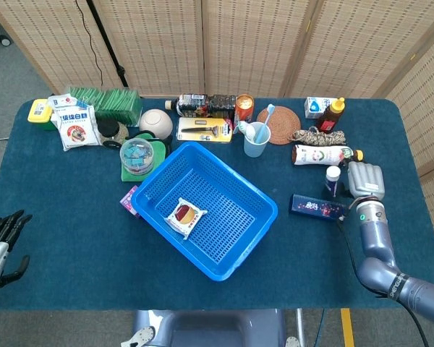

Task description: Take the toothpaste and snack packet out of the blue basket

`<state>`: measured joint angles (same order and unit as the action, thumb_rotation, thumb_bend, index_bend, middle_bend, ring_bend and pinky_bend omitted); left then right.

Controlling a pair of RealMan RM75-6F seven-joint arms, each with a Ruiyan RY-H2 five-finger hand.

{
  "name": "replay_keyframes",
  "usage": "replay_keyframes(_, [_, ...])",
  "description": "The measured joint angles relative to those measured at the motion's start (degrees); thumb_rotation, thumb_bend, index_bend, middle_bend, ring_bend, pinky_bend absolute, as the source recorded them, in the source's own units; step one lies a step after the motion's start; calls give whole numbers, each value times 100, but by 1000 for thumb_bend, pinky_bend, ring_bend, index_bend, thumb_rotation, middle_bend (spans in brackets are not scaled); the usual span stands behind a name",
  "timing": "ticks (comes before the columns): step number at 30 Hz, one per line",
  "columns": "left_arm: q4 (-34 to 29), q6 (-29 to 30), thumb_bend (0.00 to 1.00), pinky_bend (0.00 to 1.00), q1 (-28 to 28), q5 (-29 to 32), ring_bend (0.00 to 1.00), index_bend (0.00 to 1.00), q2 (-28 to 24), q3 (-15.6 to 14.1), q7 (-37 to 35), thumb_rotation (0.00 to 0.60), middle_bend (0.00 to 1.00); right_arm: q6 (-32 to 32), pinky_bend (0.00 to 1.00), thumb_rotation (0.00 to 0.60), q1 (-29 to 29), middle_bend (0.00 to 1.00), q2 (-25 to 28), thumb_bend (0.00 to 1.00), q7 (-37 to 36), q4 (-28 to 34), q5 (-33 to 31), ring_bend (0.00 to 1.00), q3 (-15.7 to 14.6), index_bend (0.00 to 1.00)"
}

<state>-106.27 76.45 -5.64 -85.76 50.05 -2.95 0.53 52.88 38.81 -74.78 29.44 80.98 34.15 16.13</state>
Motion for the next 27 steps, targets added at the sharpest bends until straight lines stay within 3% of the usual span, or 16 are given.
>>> replay_keyframes(4, [-7,-6,456,0,-3,3,0,0,9,-3,24,600,0,59,340,600,-59,40,11,334,-123,89,245,162,-85,100])
replay_keyframes(11, [15,-12,456,0,-24,-26,0,0,25,6,5,600,0,933,335,600,-323,40,190,293,-471,608,1072,162,-88,91])
replay_keyframes(14, [51,-51,456,0,-85,-117,0,0,27,16,-19,600,0,1484,333,600,-583,41,417,157,-682,959,1640,157,-126,95])
replay_keyframes(16, [86,-109,456,0,-160,-207,0,0,30,29,-81,600,0,1812,306,600,-778,26,554,23,-805,1127,2013,120,-188,77])
replay_keyframes(21, [181,-238,455,0,-410,-562,0,0,15,77,-309,600,0,2700,222,600,-1415,0,779,0,-1244,1345,2988,3,-511,19])
replay_keyframes(23, [200,-302,448,0,-555,-656,0,0,11,136,-326,600,0,2978,218,600,-1661,14,800,0,-1544,1347,3302,18,-647,91])
replay_keyframes(24, [203,-332,443,0,-615,-674,0,0,11,168,-324,600,0,3092,222,600,-1763,63,794,0,-1680,1334,3419,69,-698,173])
replay_keyframes(27, [229,-416,439,0,-810,-738,0,0,30,285,-295,600,0,3434,239,600,-2038,328,711,17,-2144,1228,3744,285,-823,440])
